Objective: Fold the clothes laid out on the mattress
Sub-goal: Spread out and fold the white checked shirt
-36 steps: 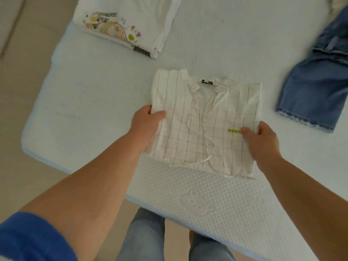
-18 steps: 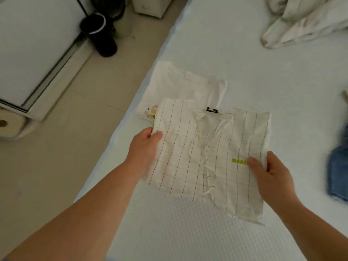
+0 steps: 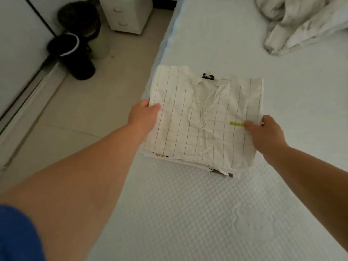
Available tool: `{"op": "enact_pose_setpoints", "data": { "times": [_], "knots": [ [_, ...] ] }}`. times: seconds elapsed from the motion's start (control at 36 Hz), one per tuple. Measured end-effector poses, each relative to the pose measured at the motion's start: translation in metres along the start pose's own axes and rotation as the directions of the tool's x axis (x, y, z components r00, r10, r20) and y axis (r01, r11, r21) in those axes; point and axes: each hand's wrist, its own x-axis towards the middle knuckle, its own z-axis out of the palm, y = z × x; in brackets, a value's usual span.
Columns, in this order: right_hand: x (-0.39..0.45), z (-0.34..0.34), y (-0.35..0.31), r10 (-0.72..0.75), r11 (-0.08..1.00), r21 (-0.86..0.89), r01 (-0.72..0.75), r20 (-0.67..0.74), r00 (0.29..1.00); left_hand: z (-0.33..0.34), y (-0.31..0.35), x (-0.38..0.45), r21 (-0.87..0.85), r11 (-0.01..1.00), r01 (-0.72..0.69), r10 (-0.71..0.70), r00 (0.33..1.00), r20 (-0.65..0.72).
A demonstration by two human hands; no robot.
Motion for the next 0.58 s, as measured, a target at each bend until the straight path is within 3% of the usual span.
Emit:
{"op": "enact_pose_setpoints", "data": {
  "times": [0.06, 0.14, 0.25, 0.36, 0.58],
  "knots": [
    [0.001, 0.011, 0.017, 0.114, 0.993, -0.018, -0.114, 0.036, 0.993, 0.009, -0.024, 0.006, 0.135, 0.988, 0.080, -0.088, 0.994, 0.057],
    [-0.012, 0.023, 0.040, 0.184, 0.982, -0.044, -0.183, 0.007, 0.983, 0.017, -0.050, 0.003, 0.165, 0.982, 0.088, -0.086, 0.996, -0.021],
    [-0.037, 0.033, 0.055, 0.034, 0.989, -0.143, -0.048, -0.098, 0.995, 0.013, -0.062, -0.005, 0.231, 0.972, -0.049, 0.075, 0.991, -0.108],
    [-0.041, 0.038, 0.056, -0.013, 0.988, -0.157, -0.005, -0.109, 0.994, 0.005, -0.067, -0.007, 0.231, 0.968, -0.103, 0.142, 0.977, -0.160],
    [-0.044, 0.026, 0.067, 0.125, 0.956, -0.271, -0.109, 0.042, 0.991, 0.006, -0.087, -0.034, 0.338, 0.934, 0.115, -0.055, 0.982, -0.181]
  ]
}}
